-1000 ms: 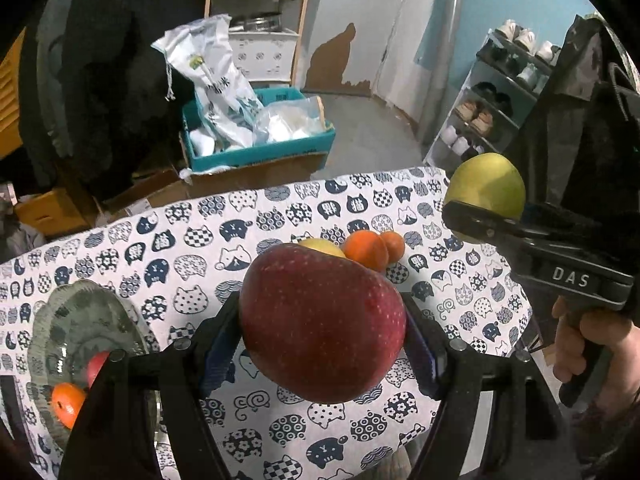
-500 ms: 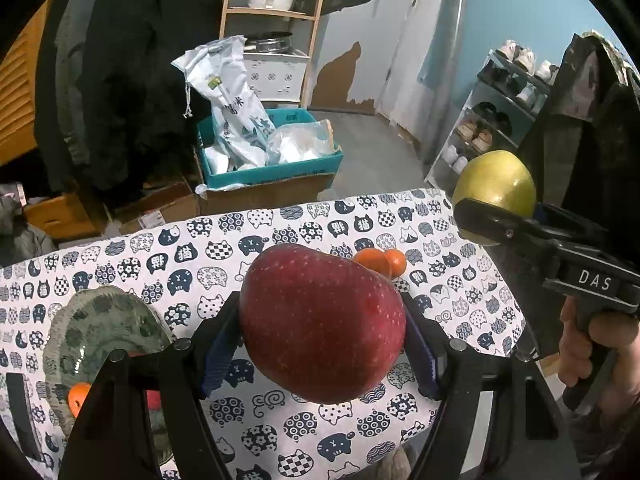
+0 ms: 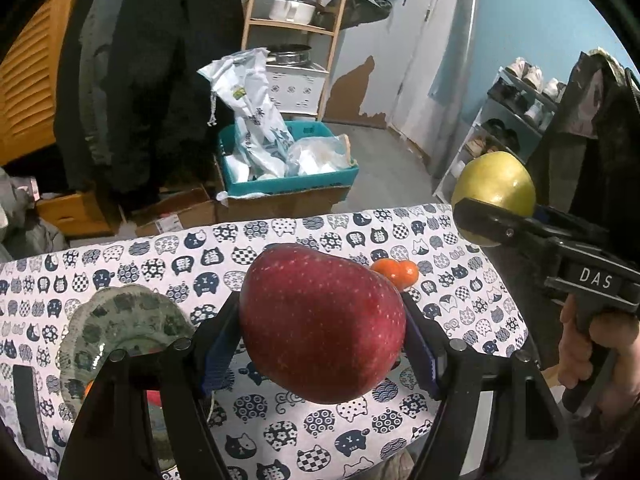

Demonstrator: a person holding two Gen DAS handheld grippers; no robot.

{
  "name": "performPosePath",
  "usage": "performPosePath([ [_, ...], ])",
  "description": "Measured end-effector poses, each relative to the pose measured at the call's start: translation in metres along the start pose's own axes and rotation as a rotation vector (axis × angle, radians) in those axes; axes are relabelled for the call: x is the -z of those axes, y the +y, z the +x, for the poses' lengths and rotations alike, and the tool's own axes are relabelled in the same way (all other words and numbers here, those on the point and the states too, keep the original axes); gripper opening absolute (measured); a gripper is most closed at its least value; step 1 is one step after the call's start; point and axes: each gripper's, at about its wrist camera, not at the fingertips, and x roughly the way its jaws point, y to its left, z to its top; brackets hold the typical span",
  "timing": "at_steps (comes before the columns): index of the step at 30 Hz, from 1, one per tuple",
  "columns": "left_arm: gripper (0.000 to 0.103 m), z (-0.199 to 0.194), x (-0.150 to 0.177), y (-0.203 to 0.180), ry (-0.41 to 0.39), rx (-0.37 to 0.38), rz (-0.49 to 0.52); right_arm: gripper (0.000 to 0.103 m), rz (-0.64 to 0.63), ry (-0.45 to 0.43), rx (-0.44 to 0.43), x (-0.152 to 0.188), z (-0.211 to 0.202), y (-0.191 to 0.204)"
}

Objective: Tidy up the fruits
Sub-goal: 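Lift the red apple and pear and carry both over the glass bowl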

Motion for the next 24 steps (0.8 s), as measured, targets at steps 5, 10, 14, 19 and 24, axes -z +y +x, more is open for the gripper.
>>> performPosePath([
  [5,0.076,-0.009,0.004,0.020,-0.012,-0.017,-0.030,0.081,-0.020,0.002,-0.022,-0.007,0.005,0.019],
  [10,0.076,-0.017,0.011,0.046,-0.021,-0.045,-0.068,0.081,-0.043,0.014,-0.061,-0.014,0.016,0.043],
  [14,0.076,-0.021,0.021,0.071,-0.024,-0.088,-0.094,0.081,-0.063,0.026,-0.093,-0.019,0.029,0.065],
  [19,0.076,-0.027,0.032,0.107,-0.016,-0.124,-0.154,0.081,-0.081,0.062,-0.132,-0.021,0.049,0.094],
  [24,0.076,-0.029,0.043,0.136,-0.008,-0.158,-0.202,0.081,-0.110,0.090,-0.160,-0.023,0.069,0.123],
])
